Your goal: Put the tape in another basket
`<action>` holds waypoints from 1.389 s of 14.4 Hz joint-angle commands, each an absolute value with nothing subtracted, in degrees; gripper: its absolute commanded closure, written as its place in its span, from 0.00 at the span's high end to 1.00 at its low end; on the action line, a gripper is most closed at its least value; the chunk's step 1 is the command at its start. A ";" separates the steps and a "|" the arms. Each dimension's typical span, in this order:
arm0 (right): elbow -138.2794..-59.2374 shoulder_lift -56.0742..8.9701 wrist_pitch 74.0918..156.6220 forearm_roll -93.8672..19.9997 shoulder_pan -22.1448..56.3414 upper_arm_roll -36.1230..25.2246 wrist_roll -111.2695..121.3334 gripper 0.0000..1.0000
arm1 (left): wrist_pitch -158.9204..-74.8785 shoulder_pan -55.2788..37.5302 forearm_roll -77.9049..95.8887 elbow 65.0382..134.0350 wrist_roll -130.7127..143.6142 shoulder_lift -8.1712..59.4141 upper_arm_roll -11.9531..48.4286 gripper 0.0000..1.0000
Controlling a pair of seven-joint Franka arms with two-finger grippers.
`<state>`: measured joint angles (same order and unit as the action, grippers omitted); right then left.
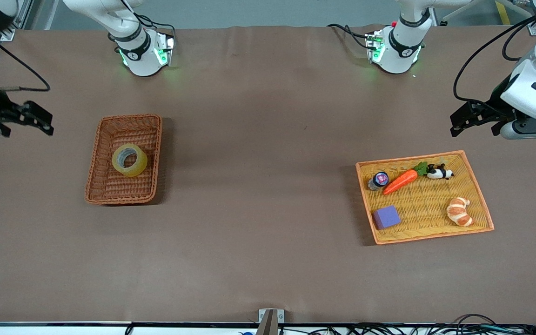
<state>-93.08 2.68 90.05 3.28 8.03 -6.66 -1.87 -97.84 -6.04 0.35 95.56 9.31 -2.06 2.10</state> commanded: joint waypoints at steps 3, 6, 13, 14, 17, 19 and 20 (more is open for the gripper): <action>-85.71 1.50 85.08 2.11 3.78 -1.05 -6.24 1.00 | -97.21 -6.06 -0.88 94.48 9.67 -1.76 2.11 1.00; -83.76 0.53 84.47 2.29 3.69 -2.37 -6.24 1.00 | -97.21 -6.15 -0.88 94.48 9.67 -1.76 2.11 1.00; -84.29 0.62 83.94 2.64 3.69 -2.55 -5.45 1.00 | -97.12 -6.06 -0.97 94.40 6.61 -1.76 1.85 1.00; -84.29 0.62 82.98 2.64 3.69 -2.55 -5.36 1.00 | -97.12 -5.98 -0.97 94.22 6.16 -1.84 1.76 1.00; -84.29 0.62 82.88 2.55 3.78 -2.46 -5.36 1.00 | -95.89 -5.98 -0.97 94.04 5.98 -1.85 1.76 1.00; -84.29 0.62 82.97 2.29 3.69 -2.46 -4.67 1.00 | -95.10 -6.06 -1.05 94.04 6.06 -1.85 1.84 1.00; -84.29 0.62 82.97 2.29 3.69 -2.55 -3.35 1.00 | -94.75 -6.06 -1.05 94.13 5.98 -1.85 1.85 1.00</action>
<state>-85.45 1.03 83.91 3.26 4.36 -2.88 -5.20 -96.81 -5.95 0.22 95.31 6.74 -2.05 1.86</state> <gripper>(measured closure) 0.000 0.000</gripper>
